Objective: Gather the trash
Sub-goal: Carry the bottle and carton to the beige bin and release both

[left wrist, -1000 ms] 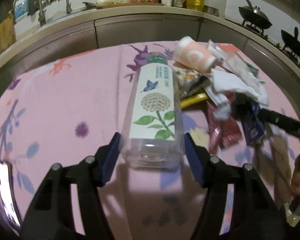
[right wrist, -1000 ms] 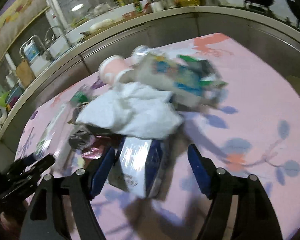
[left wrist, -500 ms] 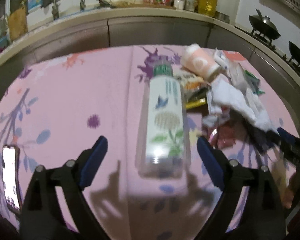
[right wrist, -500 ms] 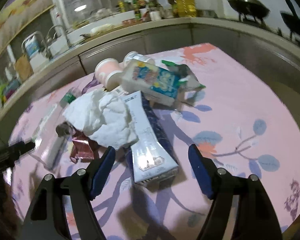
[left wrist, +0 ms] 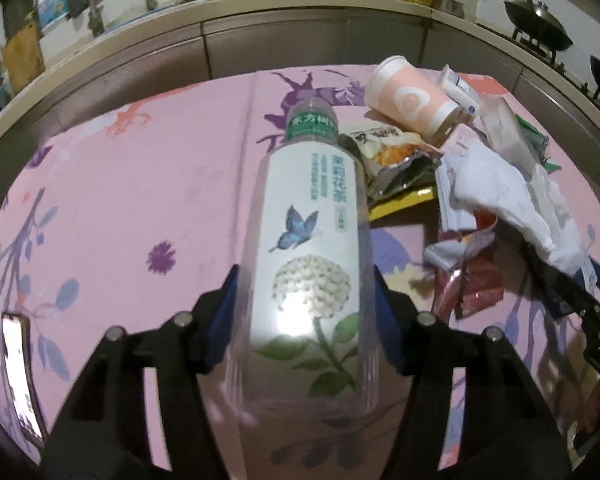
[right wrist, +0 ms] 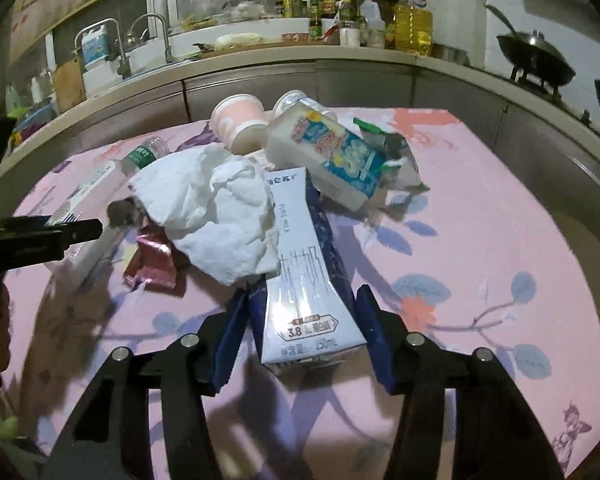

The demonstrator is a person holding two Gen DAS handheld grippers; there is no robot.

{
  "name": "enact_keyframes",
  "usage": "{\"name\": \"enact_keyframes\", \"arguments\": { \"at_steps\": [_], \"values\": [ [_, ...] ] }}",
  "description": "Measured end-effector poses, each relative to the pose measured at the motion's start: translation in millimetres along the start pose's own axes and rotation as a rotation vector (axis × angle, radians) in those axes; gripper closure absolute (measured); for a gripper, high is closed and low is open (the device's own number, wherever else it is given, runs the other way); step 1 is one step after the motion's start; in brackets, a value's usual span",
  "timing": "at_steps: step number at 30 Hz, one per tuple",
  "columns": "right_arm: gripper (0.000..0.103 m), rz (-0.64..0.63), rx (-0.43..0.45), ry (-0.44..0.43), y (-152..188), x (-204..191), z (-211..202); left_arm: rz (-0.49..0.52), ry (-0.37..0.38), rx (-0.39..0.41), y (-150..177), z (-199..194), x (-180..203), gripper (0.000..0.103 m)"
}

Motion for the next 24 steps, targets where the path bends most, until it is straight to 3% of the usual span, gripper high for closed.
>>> {"name": "enact_keyframes", "arguments": {
  "at_steps": [8, 13, 18, 24],
  "values": [
    [0.054, 0.177, 0.066, -0.025, 18, 35, -40, -0.080, 0.086, 0.071, 15, -49, -25, 0.044],
    [0.055, 0.291, 0.149, -0.076, 18, 53, -65, -0.120, 0.213, 0.132, 12, -91, -16, 0.044],
    [0.055, 0.278, 0.206, -0.070, 11, 58, -80, -0.028, 0.305, 0.156, 3, -112, 33, 0.044],
    [0.055, 0.363, 0.251, 0.021, 26, 110, -89, 0.155, 0.436, 0.086, -3, -100, 140, 0.044]
  ]
}}
Point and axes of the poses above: each gripper's, at about its wrist camera, not at the fingertips, and z roughly the way its jaws point, x to its right, y to its underside, the point moved 6 cm from there along z, roughly the way its jaws point, and after that the axes turned 12 degrees about -z, right-handed, at the moved point
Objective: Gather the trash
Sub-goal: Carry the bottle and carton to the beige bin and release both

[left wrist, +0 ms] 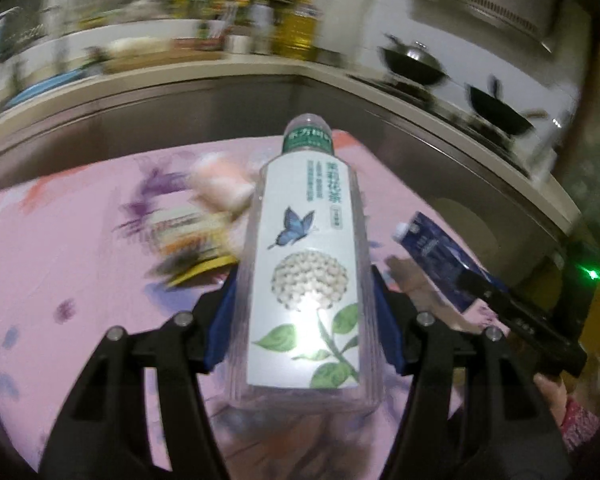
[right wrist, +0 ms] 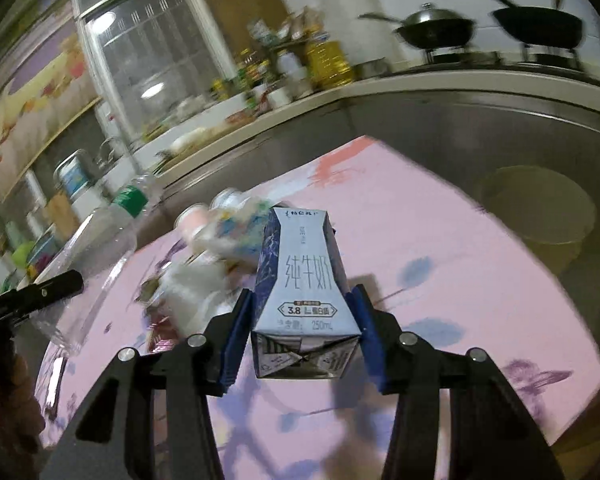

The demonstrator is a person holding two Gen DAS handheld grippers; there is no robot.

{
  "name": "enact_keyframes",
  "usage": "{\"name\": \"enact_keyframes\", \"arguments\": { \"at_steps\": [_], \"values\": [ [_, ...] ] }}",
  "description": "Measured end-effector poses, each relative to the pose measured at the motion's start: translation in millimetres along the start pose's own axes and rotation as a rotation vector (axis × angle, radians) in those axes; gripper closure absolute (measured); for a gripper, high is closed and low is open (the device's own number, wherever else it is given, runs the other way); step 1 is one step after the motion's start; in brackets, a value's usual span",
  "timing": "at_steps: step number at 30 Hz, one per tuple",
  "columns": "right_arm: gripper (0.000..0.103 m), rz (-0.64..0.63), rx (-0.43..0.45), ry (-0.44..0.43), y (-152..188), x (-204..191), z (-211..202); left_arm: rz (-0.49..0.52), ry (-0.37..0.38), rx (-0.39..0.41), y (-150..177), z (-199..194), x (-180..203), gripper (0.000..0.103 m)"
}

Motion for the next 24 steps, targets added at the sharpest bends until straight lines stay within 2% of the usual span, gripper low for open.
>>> {"name": "enact_keyframes", "arguments": {
  "at_steps": [4, 8, 12, 18, 21, 24],
  "values": [
    [0.055, 0.064, 0.044, 0.103, -4, 55, -8, 0.120, 0.104, -0.075, -7, 52, 72, 0.044],
    [0.055, 0.154, 0.071, 0.207, -6, 118, -12, 0.212, 0.193, -0.191, -10, 118, 143, 0.044],
    [0.055, 0.250, 0.063, 0.313, -5, 188, -11, 0.294, 0.233, -0.295, -3, 176, 204, 0.044],
    [0.055, 0.358, 0.015, 0.365, 1, 259, 6, 0.387, 0.221, -0.421, 13, 254, 265, 0.043],
    [0.055, 0.384, 0.009, 0.359, 0, 272, 14, 0.405, 0.183, -0.446, 18, 284, 278, 0.043],
    [0.054, 0.396, 0.012, 0.352, -1, 275, 17, 0.414, 0.158, -0.448, 18, 301, 288, 0.037]
  ]
}}
Point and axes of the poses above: each gripper's, at about its wrist camera, not at the fingertips, and z roughly the way its jaws point, x to its right, y to its underside, the point moved 6 cm from there along z, roughly the way its jaws point, and after that the axes turned 12 degrees about -z, right-handed, at the moved point
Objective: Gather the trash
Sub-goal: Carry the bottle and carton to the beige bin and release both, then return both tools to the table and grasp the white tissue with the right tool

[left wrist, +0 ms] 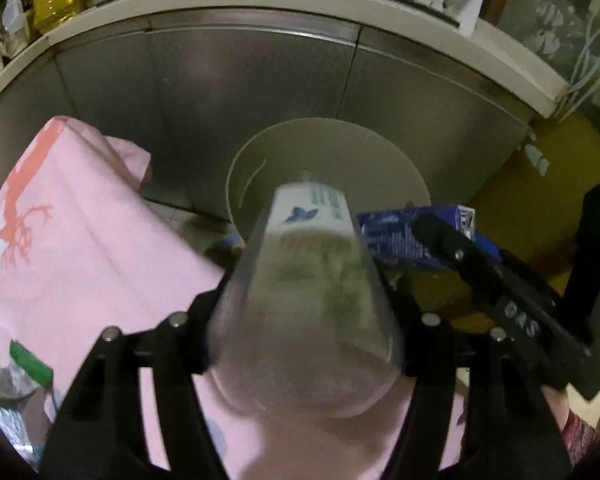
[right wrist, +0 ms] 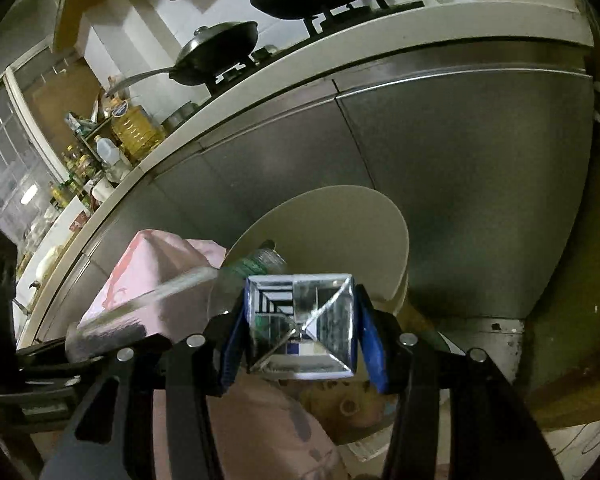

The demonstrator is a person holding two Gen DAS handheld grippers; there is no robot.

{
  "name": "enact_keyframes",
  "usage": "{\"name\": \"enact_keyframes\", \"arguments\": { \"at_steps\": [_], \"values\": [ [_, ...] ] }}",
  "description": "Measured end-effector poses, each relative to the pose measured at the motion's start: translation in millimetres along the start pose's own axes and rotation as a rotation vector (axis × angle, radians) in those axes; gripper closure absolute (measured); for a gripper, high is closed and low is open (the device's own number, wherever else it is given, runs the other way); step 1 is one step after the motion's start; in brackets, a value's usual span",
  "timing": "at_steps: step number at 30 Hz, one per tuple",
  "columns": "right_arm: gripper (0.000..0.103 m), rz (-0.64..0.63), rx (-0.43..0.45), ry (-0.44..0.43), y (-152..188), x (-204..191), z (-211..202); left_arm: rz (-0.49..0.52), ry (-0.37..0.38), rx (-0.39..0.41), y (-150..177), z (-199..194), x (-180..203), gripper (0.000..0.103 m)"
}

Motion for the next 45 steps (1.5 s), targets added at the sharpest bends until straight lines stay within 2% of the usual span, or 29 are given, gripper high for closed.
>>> {"name": "enact_keyframes", "arguments": {
  "at_steps": [4, 10, 14, 19, 25, 29, 34, 37, 39, 43, 45],
  "values": [
    [0.051, 0.035, 0.006, -0.014, 4, 4, -1, -0.011, -0.031, 0.012, -8, 1, 4, 0.035],
    [0.051, 0.033, 0.061, -0.021, -4, 0, -20, -0.029, -0.013, 0.086, -2, -39, 4, 0.035],
    [0.051, 0.025, 0.100, -0.055, -6, -16, -41, -0.051, 0.024, 0.151, 35, -84, -11, 0.035],
    [0.051, -0.029, 0.105, -0.129, 0, -59, -52, -0.120, -0.003, 0.192, 98, -132, -59, 0.035],
    [0.051, -0.168, 0.006, -0.258, 37, -145, -47, -0.302, -0.048, 0.221, 186, -182, -143, 0.035],
    [0.051, -0.279, -0.078, -0.345, 69, -207, -42, -0.454, -0.114, 0.245, 249, -218, -214, 0.035],
    [0.051, -0.400, -0.216, -0.484, 114, -281, -38, -0.645, -0.143, 0.291, 295, -247, -279, 0.035],
    [0.051, -0.443, -0.296, -0.562, 135, -319, -37, -0.707, -0.134, 0.315, 306, -254, -295, 0.035],
    [0.050, -0.482, -0.329, -0.580, 151, -337, -38, -0.713, -0.131, 0.327, 307, -255, -298, 0.035],
    [0.039, -0.562, -0.368, -0.557, 171, -360, -33, -0.680, -0.126, 0.322, 300, -247, -298, 0.035],
    [0.039, -0.613, -0.358, -0.530, 177, -364, -34, -0.660, -0.130, 0.315, 294, -240, -297, 0.035]
  ]
}}
Point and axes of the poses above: each gripper's, at about its wrist camera, not at the fingertips, and z roughly the way its jaws point, x to its right, y to its underside, the point moved 6 cm from there along z, roughly the way its jaws point, and after that the axes turned 12 degrees about -z, right-handed, at the moved point
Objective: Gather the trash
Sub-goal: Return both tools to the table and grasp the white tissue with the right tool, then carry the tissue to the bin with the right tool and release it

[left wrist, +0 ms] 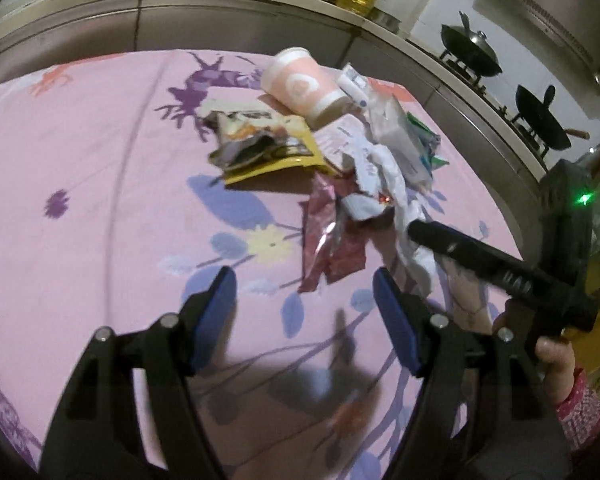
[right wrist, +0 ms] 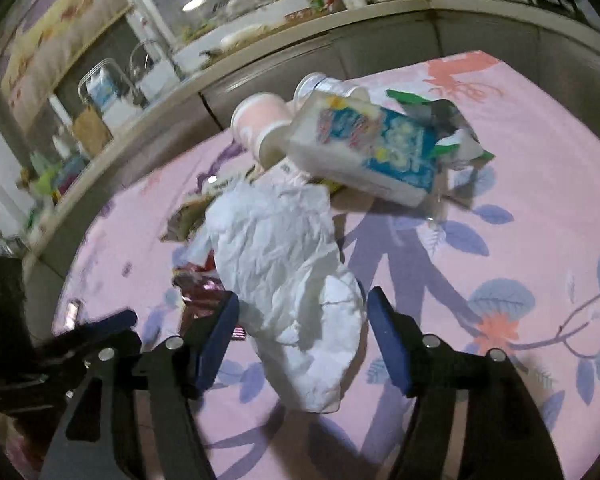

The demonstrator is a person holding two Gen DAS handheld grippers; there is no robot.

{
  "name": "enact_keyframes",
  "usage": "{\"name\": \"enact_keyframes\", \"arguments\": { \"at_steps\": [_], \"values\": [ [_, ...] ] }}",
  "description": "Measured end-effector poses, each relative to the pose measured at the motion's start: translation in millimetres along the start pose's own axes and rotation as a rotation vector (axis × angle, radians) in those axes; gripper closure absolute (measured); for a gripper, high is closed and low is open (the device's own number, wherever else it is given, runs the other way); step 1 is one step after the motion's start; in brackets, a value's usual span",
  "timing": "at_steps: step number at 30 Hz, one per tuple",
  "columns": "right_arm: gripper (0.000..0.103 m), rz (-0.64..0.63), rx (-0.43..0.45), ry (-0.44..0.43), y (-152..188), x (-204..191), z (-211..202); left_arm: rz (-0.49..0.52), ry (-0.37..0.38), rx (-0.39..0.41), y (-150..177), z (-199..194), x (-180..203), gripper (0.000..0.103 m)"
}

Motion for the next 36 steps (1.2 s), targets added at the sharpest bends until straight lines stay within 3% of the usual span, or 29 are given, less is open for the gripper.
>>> {"name": "enact_keyframes", "arguments": {
  "at_steps": [2, 3, 4, 6, 12, 18, 21, 23, 30, 36],
  "values": [
    [0.060, -0.057, -0.012, 0.053, 5, -1, 1, 0.011, -0.001, -0.006, -2, 6, 2, 0.035],
    [0.083, -0.064, -0.021, 0.064, 5, 0, 3, 0.020, 0.005, -0.005, -4, 8, 5, 0.035],
    [0.091, -0.051, -0.024, 0.071, 7, 5, 3, 0.030, 0.009, 0.001, -6, 8, 8, 0.035],
    [0.096, 0.024, 0.013, 0.091, 11, 24, -7, 0.064, 0.015, 0.025, -14, 7, 19, 0.035],
    [0.099, 0.136, 0.083, 0.164, 25, 60, -35, 0.144, 0.032, 0.036, -36, 18, 49, 0.035],
    [0.099, 0.174, 0.090, 0.144, 33, 71, -39, 0.171, 0.033, -0.035, -51, 54, 68, 0.037],
    [0.099, 0.180, 0.094, 0.137, 34, 76, -41, 0.158, 0.022, -0.086, -51, 72, 71, 0.059],
    [0.099, 0.187, 0.103, 0.128, 34, 77, -44, 0.142, 0.024, -0.116, -49, 80, 72, 0.088],
    [0.100, 0.219, 0.155, 0.092, 37, 87, -64, 0.174, 0.080, -0.091, -32, 63, 99, 0.093],
    [0.100, 0.242, 0.274, 0.146, 34, 109, -107, 0.215, 0.168, -0.099, -26, 49, 146, 0.093]
  ]
}}
Point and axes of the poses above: each gripper's, at about its wrist camera, not at the fingertips, and z roughly the way its jaws point, x to its right, y to its underside, the point moved 6 cm from there along z, roughly the way its jaws point, and after that the axes turned 12 degrees about -z, right-handed, at the moved point
